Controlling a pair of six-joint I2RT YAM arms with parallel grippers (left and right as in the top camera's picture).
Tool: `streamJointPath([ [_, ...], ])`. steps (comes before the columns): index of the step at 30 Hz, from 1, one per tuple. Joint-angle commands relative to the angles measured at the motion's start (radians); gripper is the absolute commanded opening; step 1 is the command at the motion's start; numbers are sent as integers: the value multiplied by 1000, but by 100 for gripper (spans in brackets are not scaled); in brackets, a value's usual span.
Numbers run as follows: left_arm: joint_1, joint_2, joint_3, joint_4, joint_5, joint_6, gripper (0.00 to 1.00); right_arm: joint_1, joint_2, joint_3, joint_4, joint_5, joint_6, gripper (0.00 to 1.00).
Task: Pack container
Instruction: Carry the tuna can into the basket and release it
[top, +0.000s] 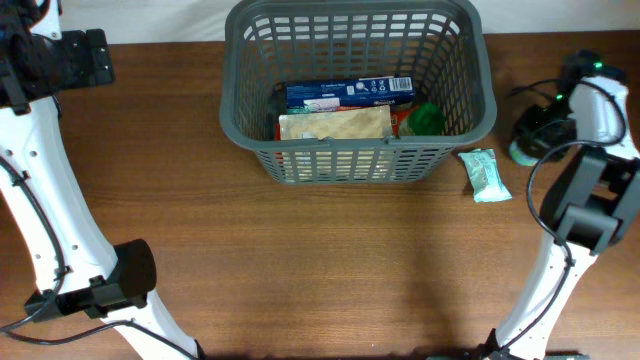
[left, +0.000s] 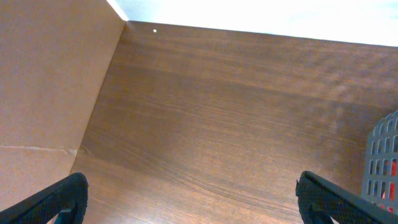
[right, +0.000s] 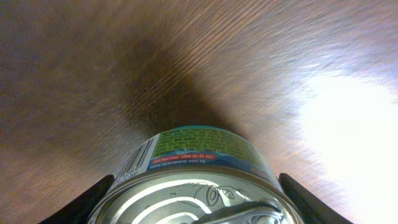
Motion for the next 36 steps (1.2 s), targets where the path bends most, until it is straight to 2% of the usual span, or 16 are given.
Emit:
streamJointPath([
  [1,5,4,-4,-1,11,-10,99,-27,-167,95,-18,-33,9,61],
  [12,5,4,-4,-1,11,-10,99,24,-515,292,-111,-180,8,61],
  [15,5,4,-4,-1,11,-10,99,92,-616,317,-101,-182,3,62],
  [20,5,4,-4,-1,11,-10,99,283,-728,321,-57,-182,-48,62],
  [24,5,4,-4,-1,11,-10,99,473,-718,314,-35,-171,-48,62],
  [28,5,4,-4,-1,11,-10,99,631,-640,302,-11,-32,-48,62],
  [30,5,4,-4,-1,11,-10,99,686,-580,302,3,18,-61,62],
  [32,5,4,-4,-1,11,-10,99,729,-507,302,24,18,-105,62],
  [36,5,4,-4,-1,11,-10,99,782,-372,302,39,3,-105,62],
])
